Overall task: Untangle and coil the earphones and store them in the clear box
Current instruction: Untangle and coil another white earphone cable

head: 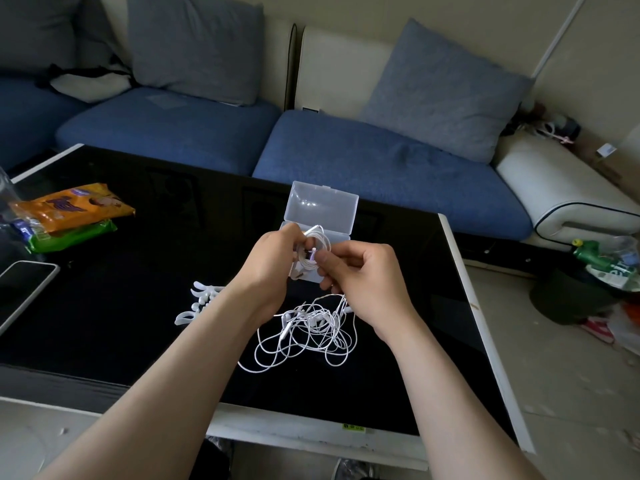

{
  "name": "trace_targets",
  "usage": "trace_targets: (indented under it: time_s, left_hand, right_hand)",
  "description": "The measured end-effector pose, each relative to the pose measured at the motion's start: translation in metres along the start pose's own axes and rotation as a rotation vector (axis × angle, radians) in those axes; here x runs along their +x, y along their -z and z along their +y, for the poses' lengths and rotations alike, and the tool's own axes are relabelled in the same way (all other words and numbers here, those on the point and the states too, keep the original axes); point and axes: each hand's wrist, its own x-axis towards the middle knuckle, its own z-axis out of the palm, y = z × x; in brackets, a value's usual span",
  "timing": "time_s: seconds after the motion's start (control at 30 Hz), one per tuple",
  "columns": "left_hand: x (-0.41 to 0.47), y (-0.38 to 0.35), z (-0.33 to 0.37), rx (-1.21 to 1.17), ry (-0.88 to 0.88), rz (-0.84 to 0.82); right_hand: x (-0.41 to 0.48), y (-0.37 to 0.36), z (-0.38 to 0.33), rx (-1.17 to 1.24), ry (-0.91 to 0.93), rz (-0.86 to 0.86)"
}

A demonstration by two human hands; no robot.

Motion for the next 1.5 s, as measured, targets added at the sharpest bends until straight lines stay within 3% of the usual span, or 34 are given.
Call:
trace_targets:
  time_s: [0.1,0.23,0.37,0.63,0.87,0.97,1.07,1.17,1.23,1.33,1.5]
  left_hand:
    - [0.004,0.003,0.001,-0.003,0.003,0.005]
    - [0.007,0.003,0.001,-0.057,-0.036,-0.152]
    - [0.016,0.001,-0.007,-0.099,-0.081,-0.139]
    - [0.031,0.003,-0.006,-0.299,0.008,-0.118]
    - [0.039,0.016,-0.009,-0.236,0.000,-0.132]
    - [0.039,0.027,-0.011,-0.149,-0.091,-0.041]
    - [0.038,0.040,-0.009,-0.016,-0.186,0.176]
    - [0.037,0.055,-0.010,-0.049,-0.158,0.304]
    - [0.038,0.062,-0.012,-0.065,-0.131,0.332]
    - [0.040,0.070,-0.016,-0.061,-0.117,0.349]
    - [0.043,0.076,-0.019,-0.073,-0.104,0.387]
  right_hand:
    - [0.003,-0.002,0.001,-0.065,0.042,0.032]
    - [0.011,-0.006,0.002,0.037,0.002,0.052]
    - [0.021,-0.010,0.001,0.050,0.024,0.041]
    - [0.042,-0.015,0.006,0.025,0.077,0.057]
    - [0.046,-0.027,0.008,-0.258,0.223,0.096]
    - [0.043,-0.039,0.005,-0.339,0.297,0.122]
    - [0.045,-0.057,0.021,-0.258,0.012,0.077]
    - [0.045,-0.078,0.040,-0.352,-0.157,-0.137]
    - [0.038,-0.092,0.039,-0.545,-0.107,-0.324]
    - [0.032,-0.114,0.042,-0.689,0.017,-0.463]
    - [0.044,-0.136,0.049,-0.781,0.024,-0.354]
